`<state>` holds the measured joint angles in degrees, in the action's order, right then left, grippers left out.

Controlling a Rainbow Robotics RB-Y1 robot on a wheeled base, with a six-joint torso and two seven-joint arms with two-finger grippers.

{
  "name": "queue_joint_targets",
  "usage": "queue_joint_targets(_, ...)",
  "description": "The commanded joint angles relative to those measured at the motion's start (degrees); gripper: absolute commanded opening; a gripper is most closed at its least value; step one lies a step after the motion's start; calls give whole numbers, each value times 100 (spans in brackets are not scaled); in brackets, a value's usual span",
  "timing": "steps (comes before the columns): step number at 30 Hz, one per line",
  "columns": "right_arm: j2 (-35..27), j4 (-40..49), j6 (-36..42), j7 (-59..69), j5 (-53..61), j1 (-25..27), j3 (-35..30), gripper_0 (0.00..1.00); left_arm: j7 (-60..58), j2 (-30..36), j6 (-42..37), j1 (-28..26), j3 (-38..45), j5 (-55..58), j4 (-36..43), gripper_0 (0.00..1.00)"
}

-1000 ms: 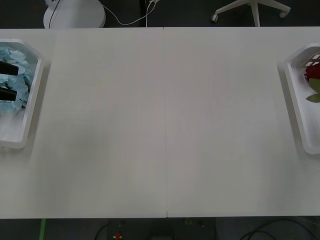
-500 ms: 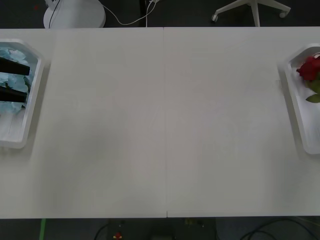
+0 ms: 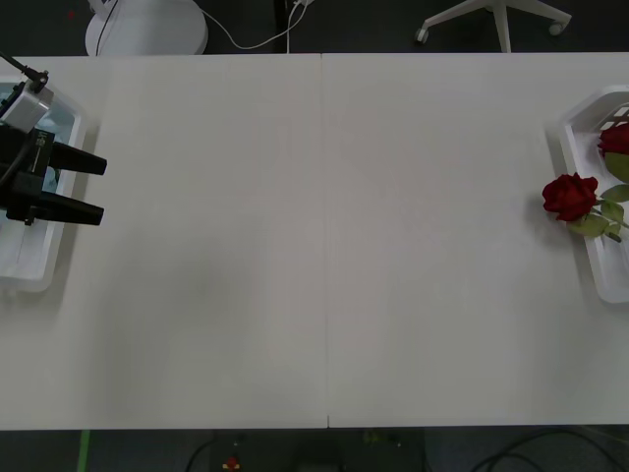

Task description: Put the red flowers into the right box and the blue flowers into the left box

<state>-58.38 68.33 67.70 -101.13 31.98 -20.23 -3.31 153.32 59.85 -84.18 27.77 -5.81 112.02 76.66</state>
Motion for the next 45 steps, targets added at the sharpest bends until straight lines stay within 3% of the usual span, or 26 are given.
queue_joint_targets(1, -252, 321, 622, -171, 783, -376, -144, 65, 168, -17, 183, 273, -87, 83, 112, 100)
queue_joint_targets(7, -384, 1341, 1219, -469, 1838, -403, -118, 66, 168, -26, 165, 264, -87, 83, 68, 100)
queue_joint_targets(22, -419, 3371, 1211, -3176, 3789, -526, 287, 66, 168, -26, 165, 264, -87, 83, 68, 100)
queue_joint_targets(34, -419, 3230, 393, -4600, 5055, -1607, 1842, 65, 168, -26, 165, 264, -87, 83, 68, 100)
queue_joint_targets(45, -358, 2896, -143, -5189, 5837, -2117, 2528, 65, 168, -26, 165, 264, -87, 83, 68, 100)
